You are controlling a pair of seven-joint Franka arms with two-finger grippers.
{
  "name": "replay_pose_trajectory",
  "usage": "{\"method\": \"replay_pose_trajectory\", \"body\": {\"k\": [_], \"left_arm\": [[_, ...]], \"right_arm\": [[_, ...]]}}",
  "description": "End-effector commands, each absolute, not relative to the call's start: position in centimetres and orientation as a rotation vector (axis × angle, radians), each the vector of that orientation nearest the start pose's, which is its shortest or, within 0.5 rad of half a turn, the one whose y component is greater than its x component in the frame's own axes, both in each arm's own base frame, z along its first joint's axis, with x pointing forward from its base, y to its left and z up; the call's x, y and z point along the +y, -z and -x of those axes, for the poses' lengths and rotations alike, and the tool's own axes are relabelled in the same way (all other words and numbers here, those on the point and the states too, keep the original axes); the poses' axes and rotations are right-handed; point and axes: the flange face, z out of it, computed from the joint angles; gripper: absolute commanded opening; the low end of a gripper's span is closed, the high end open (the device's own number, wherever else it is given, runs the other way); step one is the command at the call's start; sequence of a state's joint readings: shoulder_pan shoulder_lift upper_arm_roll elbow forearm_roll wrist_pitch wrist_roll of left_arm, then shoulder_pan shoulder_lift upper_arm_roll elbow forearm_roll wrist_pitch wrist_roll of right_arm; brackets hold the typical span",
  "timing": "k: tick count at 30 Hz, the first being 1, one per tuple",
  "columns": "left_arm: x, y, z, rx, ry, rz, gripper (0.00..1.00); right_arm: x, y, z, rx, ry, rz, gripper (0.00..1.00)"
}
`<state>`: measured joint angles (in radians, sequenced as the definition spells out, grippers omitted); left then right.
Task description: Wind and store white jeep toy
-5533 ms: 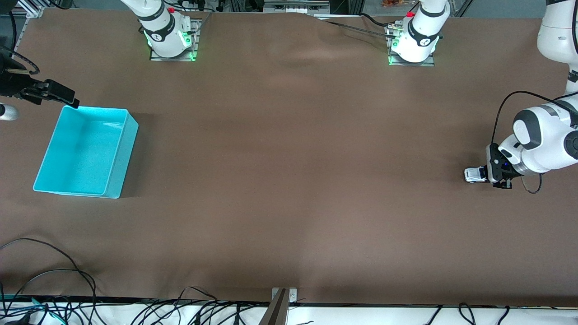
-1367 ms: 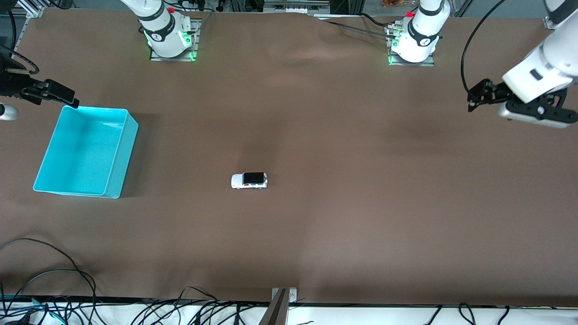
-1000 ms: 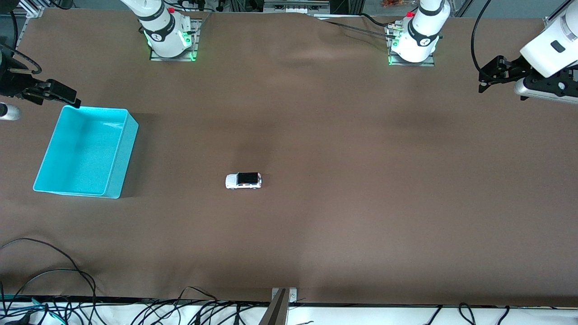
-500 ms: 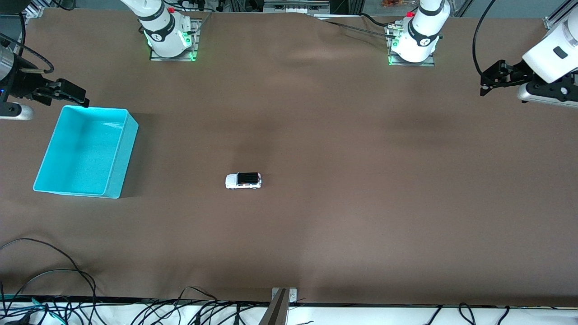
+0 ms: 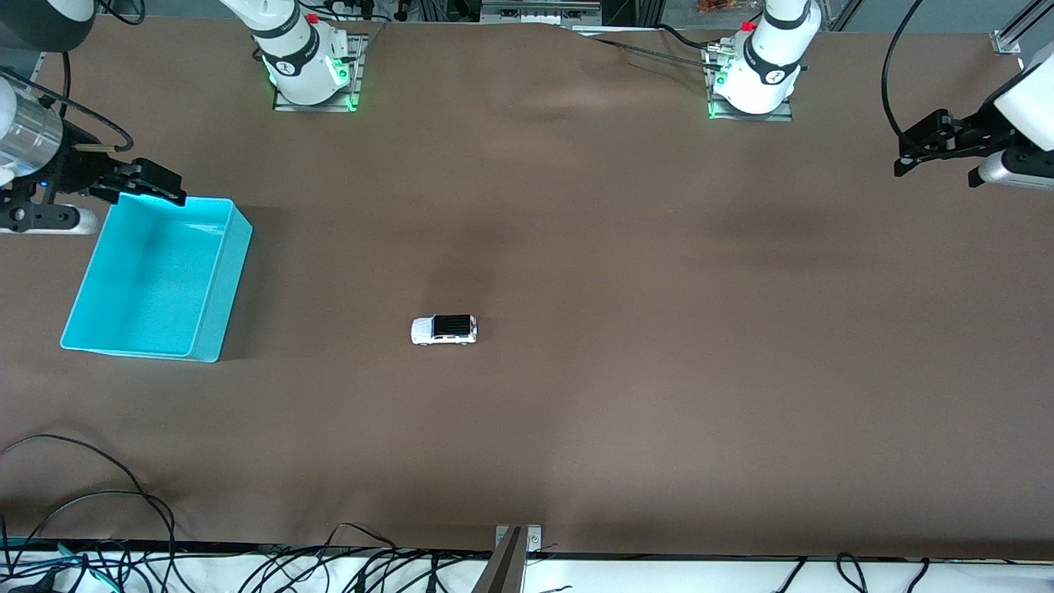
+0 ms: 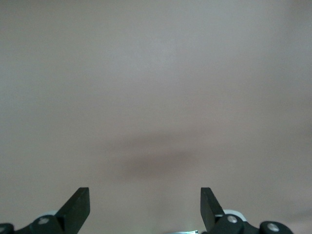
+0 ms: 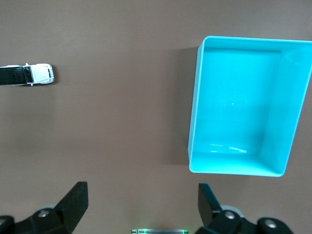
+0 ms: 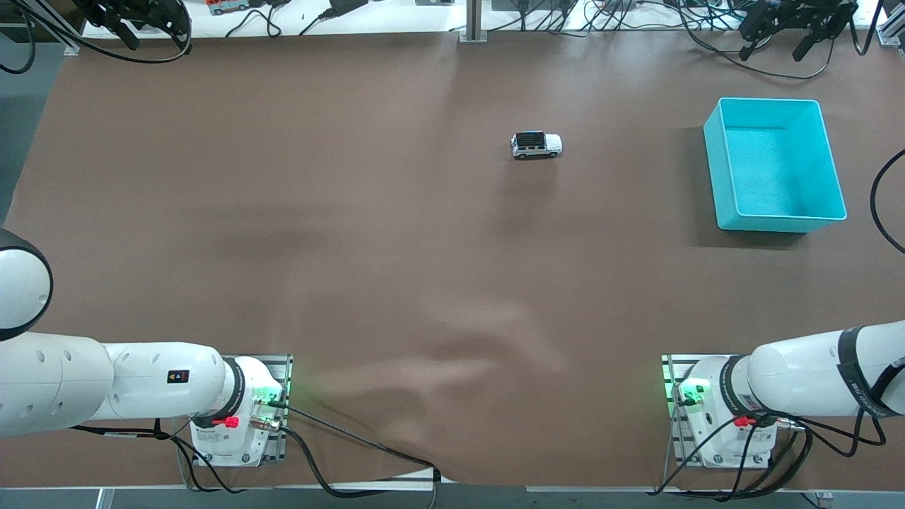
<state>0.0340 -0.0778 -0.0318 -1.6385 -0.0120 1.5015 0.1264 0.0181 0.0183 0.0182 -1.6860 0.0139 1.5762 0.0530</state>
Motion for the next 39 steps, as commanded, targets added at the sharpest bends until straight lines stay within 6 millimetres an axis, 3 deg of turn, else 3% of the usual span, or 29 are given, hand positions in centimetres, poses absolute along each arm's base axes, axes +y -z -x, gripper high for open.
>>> {"method": "replay_pose_trajectory", "body": {"k": [1,10,21,31,39], "left_arm": [[-0.4,-64.1,-53.4,0.202,-0.066,3.162,1.00],[-0.9,-64.4,-53.4,0.221,-0.048,3.132,1.00],[-0.7,-64.7,-53.9,0.212,-0.035,3.124,1.00],[-0.8,-64.7,-53.9,0.208,-0.037,3.125,1.00],[-0.8,-64.6,-53.8,0.210,-0.042,3.125,1.00]], "right_arm": [[3.3,-54.0,-54.9,0.063,-0.177,3.129,1.00],[5.5,-49.2,-54.8,0.102,-0.129,3.135,1.00],[8.8,-45.3,-55.0,0.220,-0.045,3.125,1.00],[12.3,-39.9,-56.0,0.491,0.049,3.056,1.00],[13.6,-38.2,-56.7,0.744,0.078,2.978,1.00]]}}
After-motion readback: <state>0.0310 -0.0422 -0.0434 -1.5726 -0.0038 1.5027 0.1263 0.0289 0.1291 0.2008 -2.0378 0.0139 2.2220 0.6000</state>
